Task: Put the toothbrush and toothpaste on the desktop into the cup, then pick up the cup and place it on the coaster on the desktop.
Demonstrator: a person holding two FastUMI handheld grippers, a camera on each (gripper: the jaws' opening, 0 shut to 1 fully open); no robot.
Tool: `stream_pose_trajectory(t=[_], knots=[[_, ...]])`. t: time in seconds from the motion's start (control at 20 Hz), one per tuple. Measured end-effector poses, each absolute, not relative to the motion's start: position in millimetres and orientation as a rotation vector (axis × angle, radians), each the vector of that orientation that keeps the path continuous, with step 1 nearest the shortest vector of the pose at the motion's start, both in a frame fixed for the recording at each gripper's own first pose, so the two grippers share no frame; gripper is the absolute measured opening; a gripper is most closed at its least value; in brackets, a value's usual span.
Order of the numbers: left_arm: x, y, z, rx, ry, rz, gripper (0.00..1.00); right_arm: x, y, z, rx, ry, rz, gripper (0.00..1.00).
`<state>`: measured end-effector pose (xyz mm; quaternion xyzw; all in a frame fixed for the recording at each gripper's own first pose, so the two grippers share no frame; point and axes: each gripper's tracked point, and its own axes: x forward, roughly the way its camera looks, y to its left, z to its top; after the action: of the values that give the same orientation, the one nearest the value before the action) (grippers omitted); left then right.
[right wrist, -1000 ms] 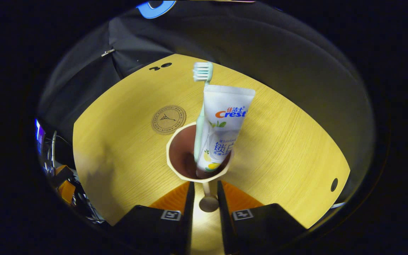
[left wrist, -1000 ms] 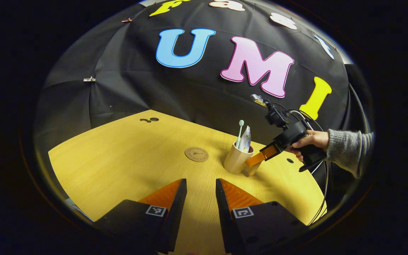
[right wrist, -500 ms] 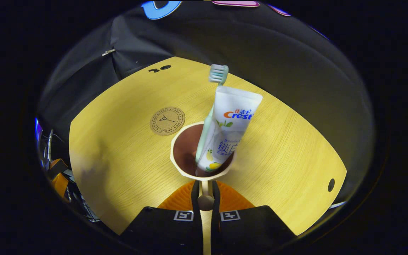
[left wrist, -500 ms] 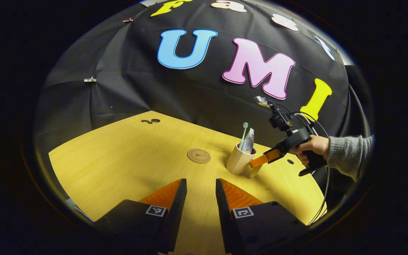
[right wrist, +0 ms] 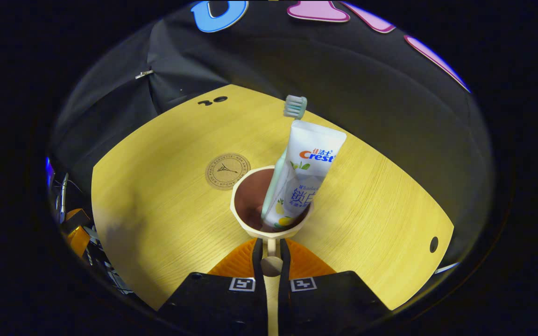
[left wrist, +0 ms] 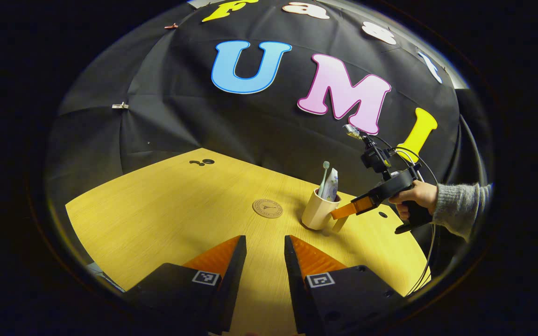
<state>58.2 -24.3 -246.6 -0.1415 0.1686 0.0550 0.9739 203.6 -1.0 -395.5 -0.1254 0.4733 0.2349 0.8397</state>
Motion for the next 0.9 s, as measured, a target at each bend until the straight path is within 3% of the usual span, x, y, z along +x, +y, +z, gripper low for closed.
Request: stream_pose_trajectory(t=[0.55, 0.9], knots=[[46.8, 14.7, -245.8, -0.295, 0.344, 0.148, 0.54, 243.8, 90.1, -389.6, -0.23, 0.929, 0.556, 0.12], [45.0, 41.7, -253.1, -0.318, 0.353, 0.191, 0.54, 234.7, 88.8, -377.6, -0.26, 0.948, 0.565, 0.12]])
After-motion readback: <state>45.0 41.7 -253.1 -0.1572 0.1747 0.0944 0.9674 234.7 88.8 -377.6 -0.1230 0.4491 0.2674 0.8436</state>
